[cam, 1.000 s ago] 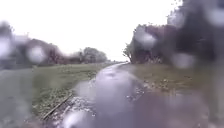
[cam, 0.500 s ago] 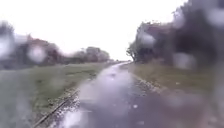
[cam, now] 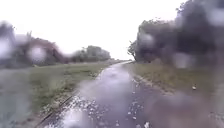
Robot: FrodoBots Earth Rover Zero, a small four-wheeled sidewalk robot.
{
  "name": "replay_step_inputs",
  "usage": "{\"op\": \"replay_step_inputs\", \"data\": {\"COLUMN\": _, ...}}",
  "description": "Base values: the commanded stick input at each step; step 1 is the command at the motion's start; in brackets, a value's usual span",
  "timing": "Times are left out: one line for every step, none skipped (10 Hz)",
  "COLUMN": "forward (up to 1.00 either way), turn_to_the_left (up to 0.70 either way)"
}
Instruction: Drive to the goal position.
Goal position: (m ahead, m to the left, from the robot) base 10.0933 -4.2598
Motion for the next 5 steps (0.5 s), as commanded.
{"op": "replay_step_inputs", "data": {"forward": 1.00, "turn_to_the_left": 0.35}}
{"op": "replay_step_inputs", "data": {"forward": 1.00, "turn_to_the_left": 0.15}}
{"op": "replay_step_inputs", "data": {"forward": 1.00, "turn_to_the_left": 0.00}}
{"op": "replay_step_inputs", "data": {"forward": 1.00, "turn_to_the_left": 0.00}}
{"op": "replay_step_inputs", "data": {"forward": 1.00, "turn_to_the_left": 0.00}}
